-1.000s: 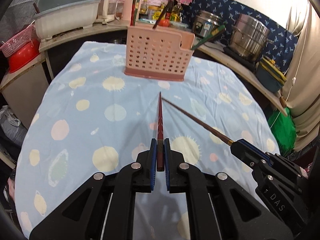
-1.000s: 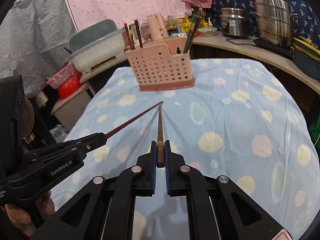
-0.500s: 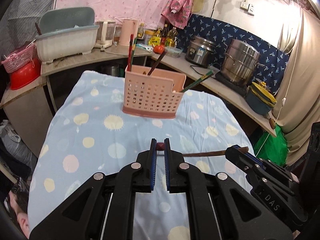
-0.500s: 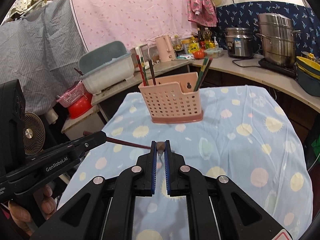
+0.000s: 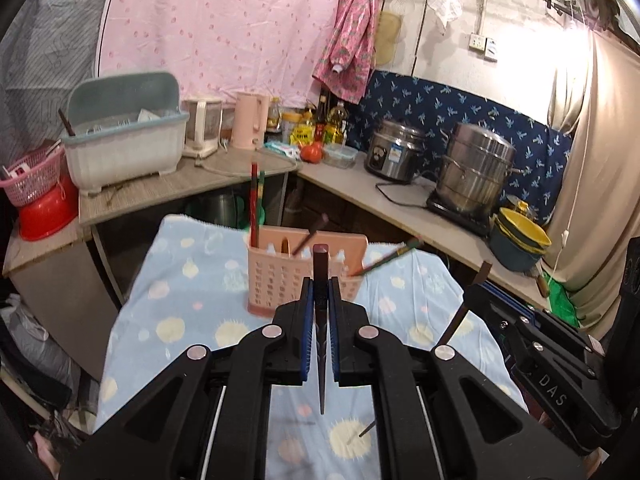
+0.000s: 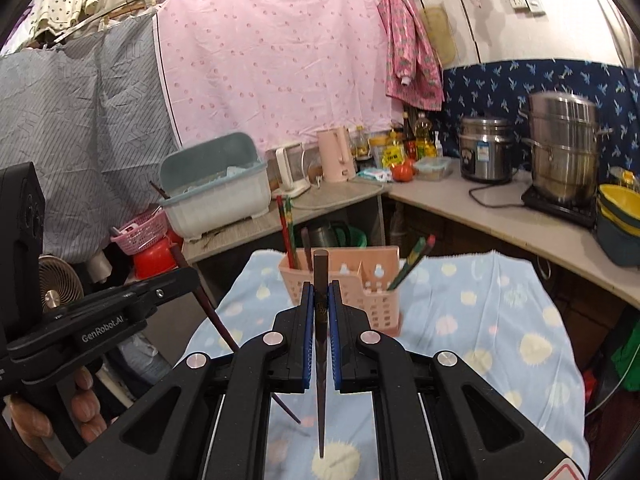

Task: Organize utensils
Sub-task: 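Lift both chopsticks, lower them into the pink caddy and open both tools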

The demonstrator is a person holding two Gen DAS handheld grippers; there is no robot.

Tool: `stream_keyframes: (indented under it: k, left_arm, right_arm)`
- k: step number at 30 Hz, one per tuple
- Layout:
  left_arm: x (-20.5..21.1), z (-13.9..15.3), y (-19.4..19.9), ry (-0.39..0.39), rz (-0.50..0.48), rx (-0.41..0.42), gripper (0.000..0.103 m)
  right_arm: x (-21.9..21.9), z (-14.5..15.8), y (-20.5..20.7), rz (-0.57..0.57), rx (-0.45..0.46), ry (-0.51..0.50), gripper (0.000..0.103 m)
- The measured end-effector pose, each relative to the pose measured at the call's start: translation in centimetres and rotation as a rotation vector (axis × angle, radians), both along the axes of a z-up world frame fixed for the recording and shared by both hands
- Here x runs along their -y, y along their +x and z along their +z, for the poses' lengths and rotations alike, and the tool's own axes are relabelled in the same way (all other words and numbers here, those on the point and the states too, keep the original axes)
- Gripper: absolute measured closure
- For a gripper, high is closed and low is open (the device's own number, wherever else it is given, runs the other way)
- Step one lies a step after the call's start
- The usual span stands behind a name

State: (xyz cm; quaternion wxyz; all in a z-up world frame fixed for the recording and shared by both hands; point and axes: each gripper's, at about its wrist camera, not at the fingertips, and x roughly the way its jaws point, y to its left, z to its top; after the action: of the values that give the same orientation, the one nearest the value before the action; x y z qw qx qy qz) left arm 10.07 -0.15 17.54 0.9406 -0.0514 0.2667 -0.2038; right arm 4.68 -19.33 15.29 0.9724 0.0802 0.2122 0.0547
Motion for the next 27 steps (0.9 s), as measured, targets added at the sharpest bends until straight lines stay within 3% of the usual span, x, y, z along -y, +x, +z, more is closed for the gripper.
stream_keyframes:
  k: [17,21,27]
  left_arm:
    - [-0.2,10.3,11.7,-0.006,0.113,0.223,0.096]
    - [0.1,9.1,14.2,-0.005,0.120,0.208,0.096]
    - [0.7,3.9,17.1,0.013,0.124,0.138,0.096]
  right_arm:
    - [1.3,9.6,12.5,-0.070,0.201,-0.010,0.096]
    - [1.1,8.2,15.4,-0.076,0.184,-0.005,0.096]
    - [0.7,2.8,18.9,-0.072,0.094,0.003,0.096]
